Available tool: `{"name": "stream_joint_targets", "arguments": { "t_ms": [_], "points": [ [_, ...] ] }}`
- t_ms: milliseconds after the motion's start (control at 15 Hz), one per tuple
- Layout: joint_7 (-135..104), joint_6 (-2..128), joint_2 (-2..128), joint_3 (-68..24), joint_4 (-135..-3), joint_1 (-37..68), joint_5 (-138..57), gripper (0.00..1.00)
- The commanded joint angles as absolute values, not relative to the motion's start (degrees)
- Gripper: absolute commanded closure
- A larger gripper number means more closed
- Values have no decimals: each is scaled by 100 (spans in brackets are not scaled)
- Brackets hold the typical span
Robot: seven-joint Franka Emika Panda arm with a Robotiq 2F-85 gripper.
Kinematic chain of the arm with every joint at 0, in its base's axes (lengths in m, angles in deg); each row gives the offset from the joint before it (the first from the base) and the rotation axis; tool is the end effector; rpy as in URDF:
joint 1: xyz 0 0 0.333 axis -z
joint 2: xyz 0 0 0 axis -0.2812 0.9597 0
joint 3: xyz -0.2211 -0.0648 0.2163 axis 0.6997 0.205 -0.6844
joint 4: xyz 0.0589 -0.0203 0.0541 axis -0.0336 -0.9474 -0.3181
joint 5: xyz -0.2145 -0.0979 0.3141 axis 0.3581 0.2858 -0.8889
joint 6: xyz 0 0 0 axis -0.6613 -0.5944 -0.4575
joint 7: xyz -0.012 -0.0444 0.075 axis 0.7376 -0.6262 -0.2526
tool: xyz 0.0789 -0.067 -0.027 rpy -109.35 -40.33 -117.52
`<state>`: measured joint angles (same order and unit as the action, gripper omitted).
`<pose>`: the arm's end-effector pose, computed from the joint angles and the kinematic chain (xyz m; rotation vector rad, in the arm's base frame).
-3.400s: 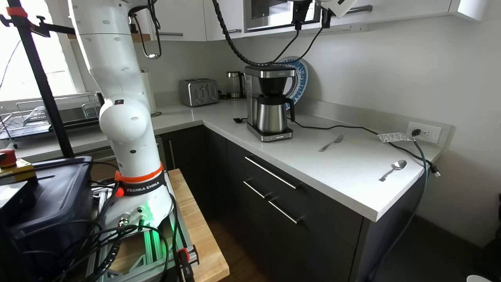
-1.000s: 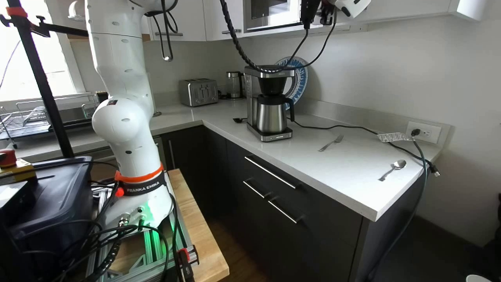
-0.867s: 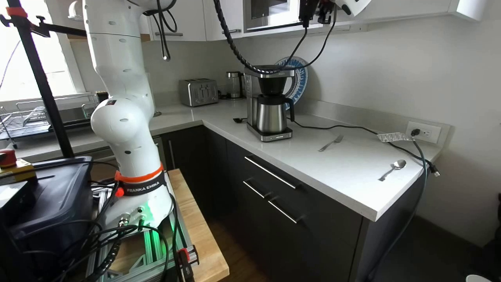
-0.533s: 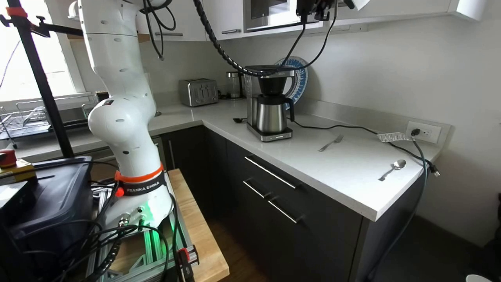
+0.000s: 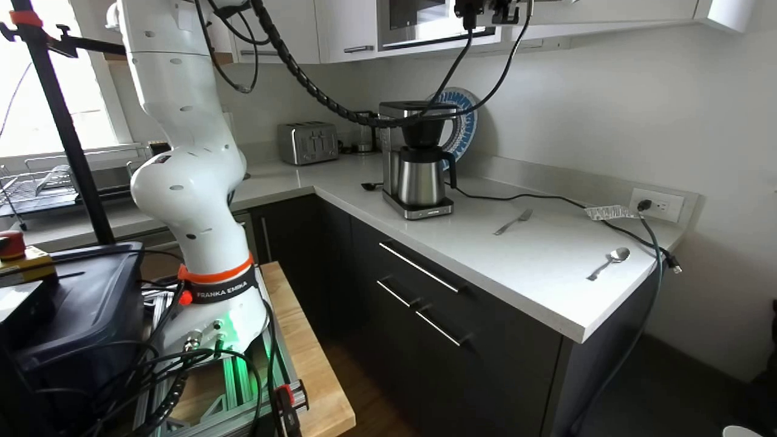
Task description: Open the top right cabinet door
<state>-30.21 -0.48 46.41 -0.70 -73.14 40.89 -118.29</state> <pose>0.4287 -0.3141 0.6523 -1.7301 0.4571 -0.3646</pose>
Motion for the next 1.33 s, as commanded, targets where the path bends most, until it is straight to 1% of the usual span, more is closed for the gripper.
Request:
{"name": "stream_joint_targets", "arguments": {
  "t_ms": [0,400,467,533,600,933,1000,1067,1200,1267],
  "points": [
    [-3018,-689,4068,105,-7800,4271,-11637,95],
    [-2896,-509,4000,349,-7796,4462,-11396,95],
    [-2870,-448,3994,375,-7794,4484,-11381,88],
    [-2883,-385,4002,396,-7788,4497,-11371,90],
    [-2861,-313,3990,415,-7776,4515,-11368,95],
    [-2773,-18,3925,515,-7807,4609,-11273,95],
    [-2754,-3,3921,543,-7804,4632,-11269,89],
    [-2749,59,3910,575,-7808,4657,-11274,66],
    [-2689,88,3857,654,-7830,4713,-11225,56],
    [-2657,57,3800,728,-7840,4754,-11176,54]
  ]
}}
